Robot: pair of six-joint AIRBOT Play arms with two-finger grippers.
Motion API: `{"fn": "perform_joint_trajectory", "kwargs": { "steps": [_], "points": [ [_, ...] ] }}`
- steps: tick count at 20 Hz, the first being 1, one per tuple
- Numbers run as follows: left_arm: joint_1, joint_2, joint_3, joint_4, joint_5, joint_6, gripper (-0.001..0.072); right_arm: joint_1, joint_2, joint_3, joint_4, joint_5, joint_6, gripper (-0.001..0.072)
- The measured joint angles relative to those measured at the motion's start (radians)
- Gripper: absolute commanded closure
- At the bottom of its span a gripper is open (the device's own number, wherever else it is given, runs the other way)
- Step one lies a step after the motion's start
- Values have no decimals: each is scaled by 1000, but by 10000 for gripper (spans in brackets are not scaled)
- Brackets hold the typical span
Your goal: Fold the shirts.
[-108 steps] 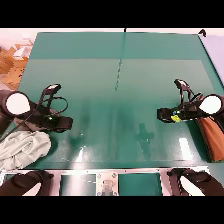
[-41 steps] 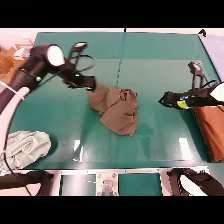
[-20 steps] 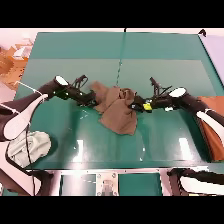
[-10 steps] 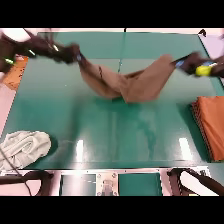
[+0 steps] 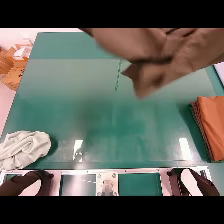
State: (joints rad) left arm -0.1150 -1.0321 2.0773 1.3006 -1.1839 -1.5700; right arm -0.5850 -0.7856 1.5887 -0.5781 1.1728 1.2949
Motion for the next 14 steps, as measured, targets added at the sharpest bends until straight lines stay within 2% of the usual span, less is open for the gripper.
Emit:
{"fn": "perform_joint_trajectory", "kwargs": {
  "steps": [4, 7, 10, 14],
  "points": [
    [0, 59, -57, 132, -114, -18, 687, -15, 36, 21, -5, 19, 19, 697],
    [0, 69, -231, 178, -132, -21, 686, 25, 42, -95, -7, 35, 23, 697],
    [0, 74, -499, 192, -25, -19, 687, 126, 36, -352, -12, -9, -25, 696],
    [0, 11, -845, 180, 281, -3, 686, 272, -68, -737, -11, -262, -92, 697]
  ]
}}
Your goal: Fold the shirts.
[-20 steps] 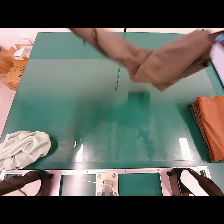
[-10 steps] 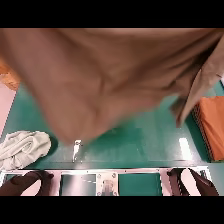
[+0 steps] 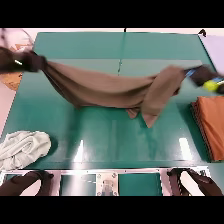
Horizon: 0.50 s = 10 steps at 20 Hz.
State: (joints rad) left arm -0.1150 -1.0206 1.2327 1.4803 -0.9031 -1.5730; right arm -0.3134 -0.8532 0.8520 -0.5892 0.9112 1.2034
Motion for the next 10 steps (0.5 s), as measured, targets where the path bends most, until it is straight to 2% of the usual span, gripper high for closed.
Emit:
{"fn": "perform_joint_trajectory", "kwargs": {
  "steps": [2, 5, 10],
  "points": [
    [0, -92, -83, -37, 147, 6, 686, 45, -119, -103, 5, -124, -16, 697],
    [0, -275, -76, -79, 301, 8, 686, 65, -290, -119, 9, -234, -39, 697],
    [0, -510, 61, -134, 357, 10, 686, 69, -460, -16, 10, -297, -72, 695]
  ]
}}
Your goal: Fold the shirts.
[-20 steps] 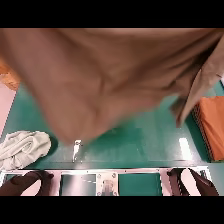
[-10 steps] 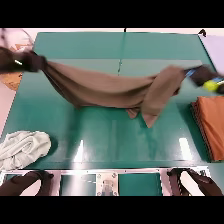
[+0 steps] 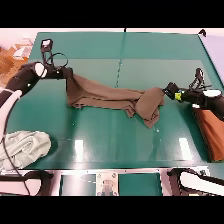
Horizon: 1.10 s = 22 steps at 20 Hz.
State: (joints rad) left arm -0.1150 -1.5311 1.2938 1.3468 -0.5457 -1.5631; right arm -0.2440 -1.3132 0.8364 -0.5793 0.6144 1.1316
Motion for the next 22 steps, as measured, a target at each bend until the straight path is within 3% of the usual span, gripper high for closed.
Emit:
{"fn": "perform_joint_trajectory", "kwargs": {
  "steps": [1, 2, 3, 4, 9, 11, 12, 16, 17, 19, 20, 21, 22],
  "points": [
    [0, -27, 15, -5, -3, 0, 683, 0, -14, 13, -2, -4, -4, 592],
    [0, -45, 26, -6, -7, 1, 464, -1, -25, 25, -5, -7, -11, 396],
    [0, -56, 38, -5, -11, 1, 99, -6, -31, 37, -12, -5, -18, 341],
    [0, -63, 55, 6, -31, 1, 43, -21, -34, 51, -26, 11, -23, 342],
    [42, -23, 182, 86, -277, 1, 43, -161, 24, 101, -94, 249, -33, 338],
    [71, 1, 212, 97, -378, 0, 43, -183, 66, 79, -101, 343, -33, 220],
    [83, 8, 216, 97, -417, 0, 43, -183, 81, 59, -106, 374, -32, 206],
    [111, 19, 147, 50, -463, 0, 43, -92, 108, -53, -107, 420, -17, 210],
    [115, 19, 122, 34, -443, 0, 43, -51, 107, -76, -103, 415, -16, 256],
    [121, 0, 90, 16, -392, 0, 43, 27, 95, -101, -93, 386, 0, 467],
    [121, -16, 80, 4, -364, 0, 43, 58, 85, -109, -91, 367, 10, 624],
    [121, -40, 72, -16, -337, 0, 43, 83, 74, -116, -88, 356, 18, 695],
    [121, -64, 67, -37, -318, 3, 43, 101, 65, -120, -87, 344, 29, 696]
  ]
}}
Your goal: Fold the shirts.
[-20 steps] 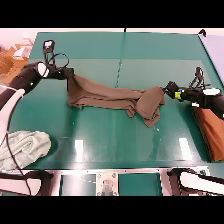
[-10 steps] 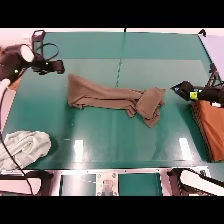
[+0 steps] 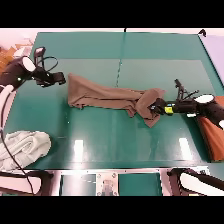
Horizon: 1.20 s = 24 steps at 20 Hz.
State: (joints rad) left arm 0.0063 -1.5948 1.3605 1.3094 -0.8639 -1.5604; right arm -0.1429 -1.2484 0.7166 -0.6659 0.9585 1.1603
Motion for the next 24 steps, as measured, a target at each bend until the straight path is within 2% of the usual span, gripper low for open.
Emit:
{"fn": "perform_joint_trajectory", "kwargs": {
  "steps": [7, 12, 15, 16, 17, 18, 20, 24],
  "points": [
    [2, -93, -11, -163, 43, 101, 43, -2, -20, 13, 0, -35, 15, 696],
    [3, -115, -10, -254, 191, 146, 43, -35, -21, 19, 0, -47, 15, 697],
    [3, -152, -11, -332, 221, 175, 45, -42, -21, 20, 0, -50, 14, 697],
    [3, -166, -11, -359, 222, 187, 98, -43, -21, 20, 0, -50, 13, 697],
    [2, -179, -11, -386, 221, 200, 242, -44, -21, 20, -1, -51, 11, 697],
    [-1, -191, -11, -419, 223, 220, 332, -45, -21, 20, -1, -51, 11, 697],
    [-11, -211, -10, -478, 223, 267, 683, -45, -21, 20, -1, -51, 10, 697],
    [-16, -228, 13, -535, 194, 331, 688, -58, -17, 30, -3, -42, 7, 698]
  ]
}}
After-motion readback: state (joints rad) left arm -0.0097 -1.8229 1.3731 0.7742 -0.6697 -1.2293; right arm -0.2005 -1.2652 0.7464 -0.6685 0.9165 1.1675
